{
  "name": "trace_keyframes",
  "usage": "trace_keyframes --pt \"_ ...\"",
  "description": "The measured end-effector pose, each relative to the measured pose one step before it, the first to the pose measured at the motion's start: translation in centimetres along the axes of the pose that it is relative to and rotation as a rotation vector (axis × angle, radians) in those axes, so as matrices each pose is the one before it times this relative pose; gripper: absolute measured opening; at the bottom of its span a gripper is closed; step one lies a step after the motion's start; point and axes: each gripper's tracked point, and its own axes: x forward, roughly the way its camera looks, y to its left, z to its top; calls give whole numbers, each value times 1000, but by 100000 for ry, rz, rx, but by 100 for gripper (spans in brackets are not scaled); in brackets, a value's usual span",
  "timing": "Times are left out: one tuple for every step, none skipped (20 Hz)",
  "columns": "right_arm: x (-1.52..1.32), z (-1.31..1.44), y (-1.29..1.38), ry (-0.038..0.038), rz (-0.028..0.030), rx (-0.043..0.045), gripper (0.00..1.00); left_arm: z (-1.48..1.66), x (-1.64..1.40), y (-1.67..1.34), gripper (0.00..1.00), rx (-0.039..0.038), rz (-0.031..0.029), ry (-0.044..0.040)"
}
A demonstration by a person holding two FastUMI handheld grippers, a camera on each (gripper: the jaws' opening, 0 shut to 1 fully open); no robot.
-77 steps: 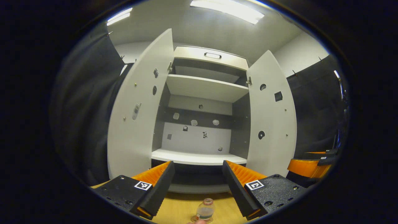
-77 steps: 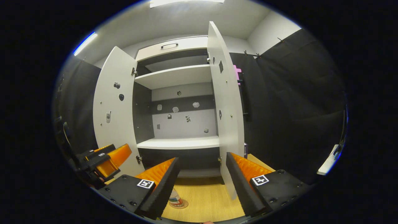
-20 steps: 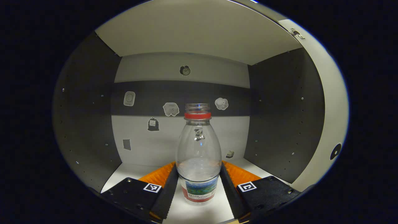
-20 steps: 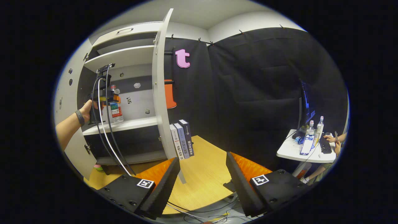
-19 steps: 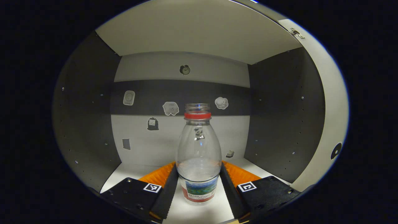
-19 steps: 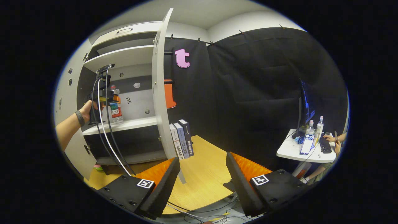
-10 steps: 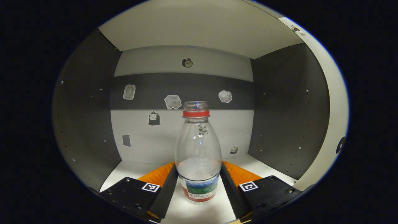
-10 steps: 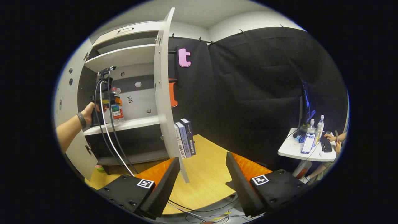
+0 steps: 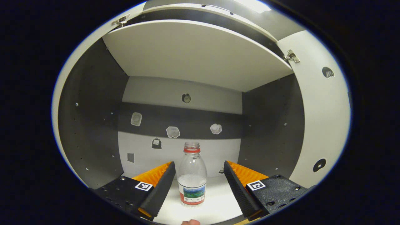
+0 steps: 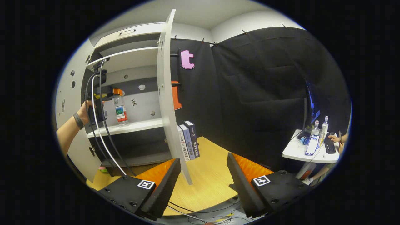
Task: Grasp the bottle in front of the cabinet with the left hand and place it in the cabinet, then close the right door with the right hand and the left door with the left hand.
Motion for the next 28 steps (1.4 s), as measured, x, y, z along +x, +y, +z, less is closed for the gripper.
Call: trace_keyframes --pt "48 333 116 -485 1460 -207 100 1250 -1400 -659 94 -440 -1167 -2122" --pt "9 291 194 -472 1650 -261 98 1217 -1520 -626 94 239 -989 -2055" --pt "54 301 213 -552 1867 -202 98 1279 -1562 -354 94 729 -49 -2280" --pt "118 251 331 -485 2098 -157 98 1203 -1488 -409 94 391 99 -2719" --pt "124 356 302 -491 2268 -129 98 530 -1101 -316 94 -113 -92 -2021" --pt "95 238 362 -622 2391 -280 98 706 -1470 -311 94 -252 178 -1057" --pt "70 371 351 -865 2305 -417 98 271 -1253 -33 94 -270 374 -146" --pt "-1 331 377 -929 2404 -491 98 31 -1208 125 94 -171 1146 125" --pt "146 493 440 -883 2513 -447 98 311 -1272 137 94 -254 1408 426" --pt "127 299 471 -833 2584 -508 98 -188 -1547 102 94 -430 1565 1045" --pt "34 300 486 -854 2662 -476 98 -563 -2192 7 94 -1046 1527 1003" --pt "23 358 456 -752 2332 -592 98 -688 -1781 79 94 -1250 1188 464" --pt "-20 164 426 -633 1914 -716 98 -856 -1423 426 94 -1109 1996 -142" --pt "157 103 322 -317 1459 -760 98 -745 -1381 590 94 -325 2115 -247" --pt "53 -15 410 57 1423 -556 98 -992 -1604 630 94 254 2217 -184" --pt "180 -85 426 311 1547 -185 98 -780 -1531 411 94 786 1521 -425" --pt "116 -59 433 103 1517 356 98 -558 -1472 329 94 1129 1461 -1285" --pt "110 37 388 -130 1437 597 98 -351 -1508 283 95 1563 1290 -1935" --pt "12 79 375 -452 1071 569 98 -584 -1454 156 94 1861 1388 -909" --pt "97 108 263 -717 750 415 98 -646 -1511 19 94 1732 1330 67" --pt "100 11 -63 -644 -131 7 98 -560 -1096 -81 94 767 958 469" --pt "32 -147 -191 -67 -521 -380 98 -825 -1124 -260 94 -150 435 1378" --pt "163 -288 2 962 -65 -565 98 -955 -991 -399 94 -674 16 1907" --pt "24 -224 -69 883 200 -369 98 -738 -881 -114 94 -838 999 1213" --pt "52 76 -192 -63 79 -278 98 -437 -652 48 94 -750 1702 -168" --pt "122 577 -450 -994 -287 -425 98 -34 -317 -104 94 871 704 -1352" --pt "215 750 -532 -1577 -672 -709 98 86 -110 55 94 1233 1116 -1078" --pt "190 1106 -788 -1941 -1152 -808 98 97 0 -33 94 -30 152 -378"
